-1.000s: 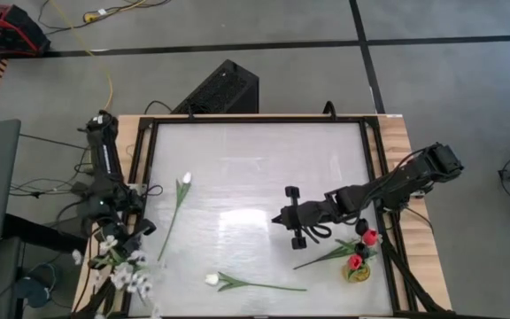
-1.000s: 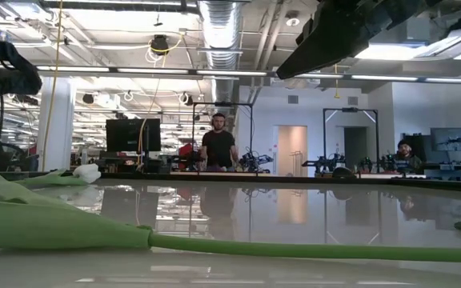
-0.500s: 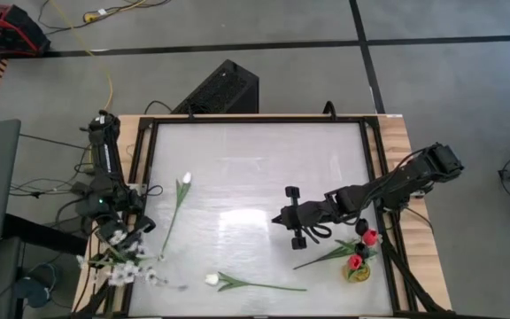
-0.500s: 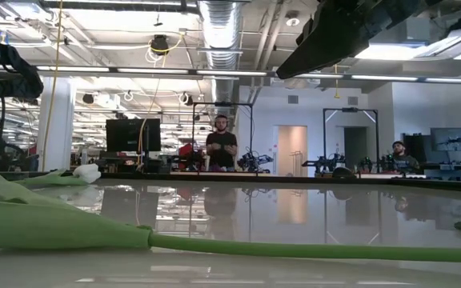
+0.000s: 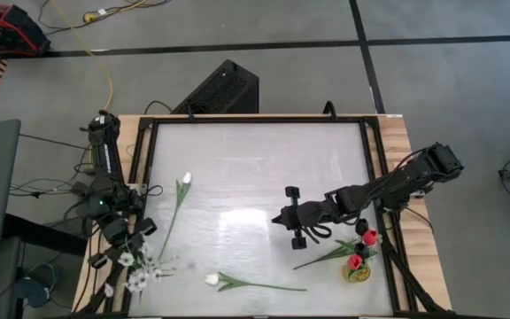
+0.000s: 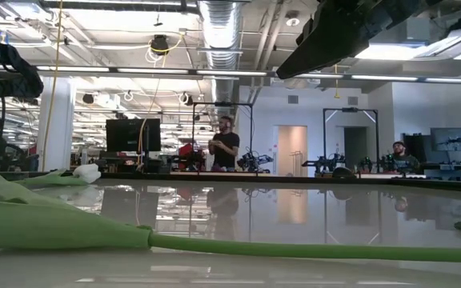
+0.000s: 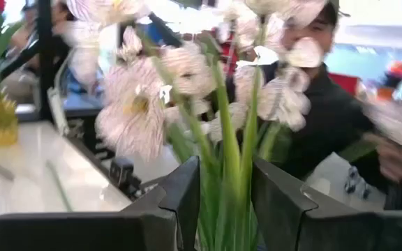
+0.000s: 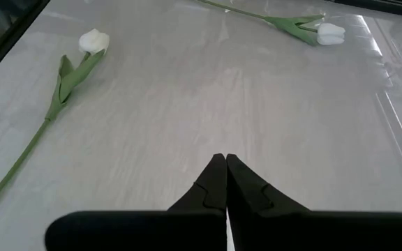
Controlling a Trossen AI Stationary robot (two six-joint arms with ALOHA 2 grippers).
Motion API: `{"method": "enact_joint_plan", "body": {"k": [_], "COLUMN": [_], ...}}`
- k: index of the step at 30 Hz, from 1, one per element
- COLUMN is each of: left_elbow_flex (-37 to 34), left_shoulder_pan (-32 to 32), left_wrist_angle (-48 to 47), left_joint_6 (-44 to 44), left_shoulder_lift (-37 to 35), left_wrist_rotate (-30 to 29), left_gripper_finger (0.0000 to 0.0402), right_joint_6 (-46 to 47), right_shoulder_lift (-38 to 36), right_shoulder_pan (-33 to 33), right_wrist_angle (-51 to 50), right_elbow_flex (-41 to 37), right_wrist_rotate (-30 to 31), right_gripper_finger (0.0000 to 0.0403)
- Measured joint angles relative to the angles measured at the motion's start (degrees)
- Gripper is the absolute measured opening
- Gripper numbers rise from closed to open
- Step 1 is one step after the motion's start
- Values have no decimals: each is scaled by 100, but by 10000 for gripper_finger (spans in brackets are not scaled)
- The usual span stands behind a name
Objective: Sort flowers into vase by color
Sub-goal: Put the top white flowers into the transparent vase
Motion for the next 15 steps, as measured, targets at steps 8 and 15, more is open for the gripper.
{"method": "enact_joint_plan", "body": {"k": [8,15], "left_elbow_flex": [562,1850], "left_shoulder_pan": [2,9], "left_wrist_angle": [-1545,-4636], "left_joint_6": [-1836,-4034], "left_shoulder_lift": [-2,2], "left_wrist_rotate": [-1023,-1300], "left_gripper_finger": [110,110], "right_joint_6": [-123,-252], "right_shoulder_lift": [0,0], "right_shoulder_pan": [1,2], "right_wrist_angle": [-1,-41], "right_elbow_flex": [-1,0], "right_wrist_rotate": [-10,-57], "right_gripper_finger": [25,25]}}
